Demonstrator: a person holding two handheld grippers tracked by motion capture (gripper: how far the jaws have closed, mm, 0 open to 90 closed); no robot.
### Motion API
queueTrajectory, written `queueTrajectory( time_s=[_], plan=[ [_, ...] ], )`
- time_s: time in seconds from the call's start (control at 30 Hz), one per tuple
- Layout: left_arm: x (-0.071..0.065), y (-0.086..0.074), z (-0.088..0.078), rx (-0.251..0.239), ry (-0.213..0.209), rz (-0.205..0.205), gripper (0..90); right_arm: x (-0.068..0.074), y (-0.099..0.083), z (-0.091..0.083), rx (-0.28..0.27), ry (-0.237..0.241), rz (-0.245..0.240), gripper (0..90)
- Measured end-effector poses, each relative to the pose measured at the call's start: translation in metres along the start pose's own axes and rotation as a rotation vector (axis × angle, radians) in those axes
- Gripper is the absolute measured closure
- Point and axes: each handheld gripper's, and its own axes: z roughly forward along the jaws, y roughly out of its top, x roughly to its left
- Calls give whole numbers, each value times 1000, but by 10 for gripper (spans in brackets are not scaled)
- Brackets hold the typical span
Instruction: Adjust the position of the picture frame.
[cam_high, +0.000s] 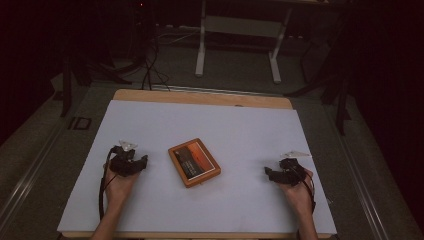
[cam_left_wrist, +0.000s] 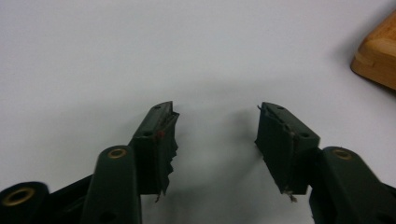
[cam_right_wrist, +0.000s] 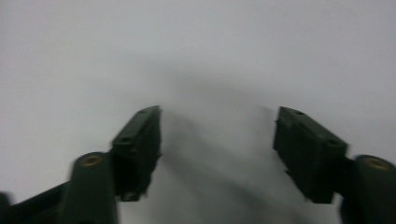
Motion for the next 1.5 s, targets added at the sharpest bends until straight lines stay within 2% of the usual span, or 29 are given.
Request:
queueTrajectory(
  time_s=[0.1, 0.17, 0.2, 0.23, 0.3, 0.4, 0.5, 0.63, 0.77, 0.93, 1.03, 1.23, 1.4, 1.5],
  plan=[
    [3, 1, -7, -23, -52, 0, 529, 9, 6, -4, -33, 45, -26, 411],
    [4, 2, -9, -34, -65, 7, 570, 12, 7, -6, -43, 58, -37, 420],
    [4, 3, -13, -57, -98, 20, 570, 16, 9, -8, -50, 66, -49, 444],
    [4, 3, -14, -70, -117, 23, 590, 25, 11, -13, -64, 80, -98, 542],
    [1, 4, -15, -79, -158, 33, 611, 32, 13, -16, -71, 82, -120, 606],
    [-4, 9, -14, -62, -208, 84, 641, 42, 15, -17, -83, 114, -132, 659],
    [-8, 14, -15, -64, -245, 101, 661, 54, 17, -16, -75, 145, -155, 694],
    [-10, 22, -13, -67, -266, 124, 698, 70, 21, -15, -59, 171, -201, 728],
    [-9, 30, -4, -58, -296, 122, 753, 86, 25, -17, -57, 199, -247, 780],
    [-15, 39, 6, -55, -321, 162, 893, 103, 26, -16, -42, 227, -320, 871],
    [-20, 48, 11, -48, -337, 193, 897, 111, 26, -15, -36, 250, -346, 898],
    [-26, 62, 26, -46, -371, 218, 897, 123, 28, -15, -35, 290, -374, 898],
    [-33, 69, 44, -3, -370, 273, 897, 135, 29, -12, -34, 317, -397, 898],
    [-36, 70, 53, 16, -386, 287, 897, 141, 29, -8, -26, 327, -412, 898]
  ],
)
